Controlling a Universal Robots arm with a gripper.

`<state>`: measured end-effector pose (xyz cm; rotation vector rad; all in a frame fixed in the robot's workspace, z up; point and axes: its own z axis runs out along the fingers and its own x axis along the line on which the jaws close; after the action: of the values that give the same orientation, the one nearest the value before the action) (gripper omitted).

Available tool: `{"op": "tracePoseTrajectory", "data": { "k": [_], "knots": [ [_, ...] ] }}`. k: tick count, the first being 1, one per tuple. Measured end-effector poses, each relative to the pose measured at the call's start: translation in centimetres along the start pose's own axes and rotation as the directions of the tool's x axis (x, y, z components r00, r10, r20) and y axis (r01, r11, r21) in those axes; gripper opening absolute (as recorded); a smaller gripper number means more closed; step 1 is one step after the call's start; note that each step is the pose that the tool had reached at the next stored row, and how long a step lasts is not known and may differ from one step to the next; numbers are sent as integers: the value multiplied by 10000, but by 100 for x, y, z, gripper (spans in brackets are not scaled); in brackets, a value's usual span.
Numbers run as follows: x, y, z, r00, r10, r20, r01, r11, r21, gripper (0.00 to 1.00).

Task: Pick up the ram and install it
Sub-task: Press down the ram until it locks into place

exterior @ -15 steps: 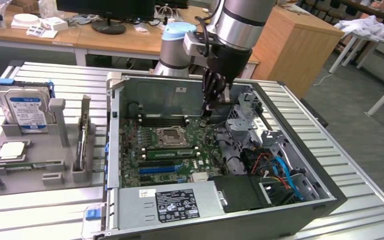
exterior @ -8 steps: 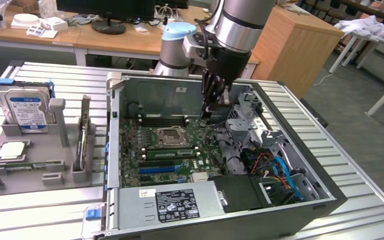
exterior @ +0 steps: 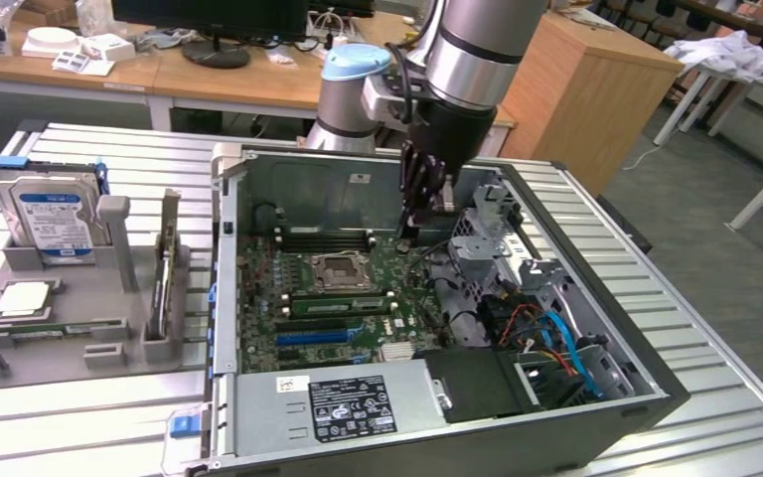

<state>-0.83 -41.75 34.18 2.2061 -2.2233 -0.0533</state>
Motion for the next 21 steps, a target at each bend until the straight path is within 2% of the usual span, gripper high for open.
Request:
{"op": "tracePoseTrajectory", "data": {
  "k": [10,21],
  "knots": [
    [2,-3,94,10000,1,-31,-1,10000,0,11],
    [3,-5,175,10000,2,-94,-2,10000,0,11]
  ]
}}
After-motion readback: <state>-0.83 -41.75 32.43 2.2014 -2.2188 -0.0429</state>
